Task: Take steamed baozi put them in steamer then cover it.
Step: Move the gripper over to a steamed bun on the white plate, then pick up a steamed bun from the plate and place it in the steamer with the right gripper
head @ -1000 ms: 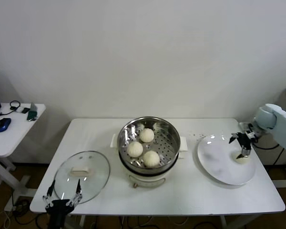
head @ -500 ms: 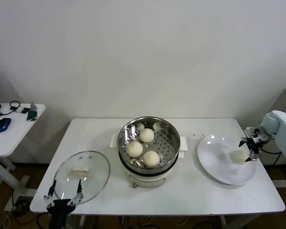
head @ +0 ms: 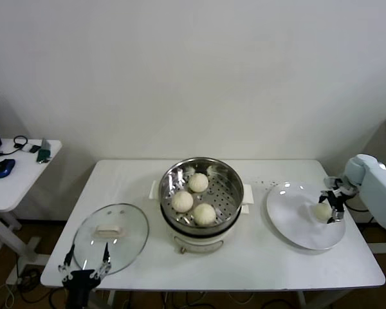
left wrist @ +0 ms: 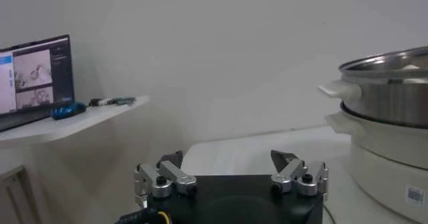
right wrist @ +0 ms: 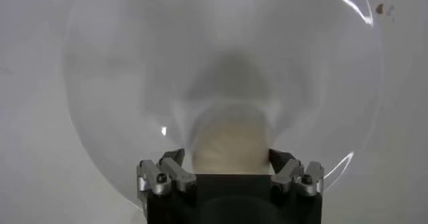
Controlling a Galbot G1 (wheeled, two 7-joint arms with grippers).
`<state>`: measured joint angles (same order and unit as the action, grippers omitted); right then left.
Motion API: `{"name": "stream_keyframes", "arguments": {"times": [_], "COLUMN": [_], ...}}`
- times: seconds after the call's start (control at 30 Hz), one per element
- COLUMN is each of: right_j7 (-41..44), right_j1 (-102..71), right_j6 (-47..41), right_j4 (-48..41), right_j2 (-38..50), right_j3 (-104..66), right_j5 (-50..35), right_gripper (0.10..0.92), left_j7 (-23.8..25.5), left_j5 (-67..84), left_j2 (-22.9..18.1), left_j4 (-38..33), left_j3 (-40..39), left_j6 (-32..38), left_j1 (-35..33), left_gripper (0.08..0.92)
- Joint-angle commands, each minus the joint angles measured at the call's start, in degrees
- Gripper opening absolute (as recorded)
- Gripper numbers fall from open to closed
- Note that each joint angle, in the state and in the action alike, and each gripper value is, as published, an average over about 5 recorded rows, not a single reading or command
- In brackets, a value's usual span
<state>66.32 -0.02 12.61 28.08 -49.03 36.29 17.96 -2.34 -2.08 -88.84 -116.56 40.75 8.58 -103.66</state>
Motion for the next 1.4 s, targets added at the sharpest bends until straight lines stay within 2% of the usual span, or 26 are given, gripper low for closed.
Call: {"name": "stream_keyframes", "arguments": {"times": [0.03, 0.3, 0.47, 0.67, 0.77, 1.07, 1.4], "right_j7": [0.2, 0.6, 1.1, 2.0, 2.0, -2.1, -6.7], "right_j1": [-0.3, -0.2, 0.5, 3.7, 7.6, 28.2, 46.5], "right_j6": [0.5, 0.6, 0.5, -1.7, -4.0, -16.7, -25.0], "right_j4": [-3.1, -3.6, -3.5, -2.0, 0.6, 11.3, 25.3], "right_j2": [-1.8, -2.2, -2.0, -0.8, 0.2, -0.7, -7.3], "right_j3": [-3.1, -3.9, -3.7, 1.5, 8.6, 37.6, 56.8], "right_j5": [3.0, 3.9, 3.4, -3.2, -11.3, -43.9, -66.3], "right_gripper": [0.823, 0.82, 0.764, 0.714, 0.713, 0.712, 0.72], "left_j7": [0.0, -0.1, -0.1, -0.1, -0.1, -0.1, 0.0], "left_j5": [0.0, 0.0, 0.0, 0.1, 0.1, 0.5, 0.7], "left_j2": [0.0, -0.1, -0.1, -0.2, -0.3, 0.1, 0.9], "left_j4": [0.2, 0.1, -0.1, -0.4, -0.6, -1.5, -1.7], "left_j3": [-0.1, -0.1, 0.0, 0.0, -0.1, -0.6, -2.0], "left_j6": [0.0, 0.0, 0.2, 0.5, 0.6, 1.3, 2.4], "left_j1": [0.2, 0.2, -0.2, -0.6, -0.8, -1.8, -2.3], "left_gripper": [0.823, 0.823, 0.823, 0.823, 0.823, 0.823, 0.823]}}
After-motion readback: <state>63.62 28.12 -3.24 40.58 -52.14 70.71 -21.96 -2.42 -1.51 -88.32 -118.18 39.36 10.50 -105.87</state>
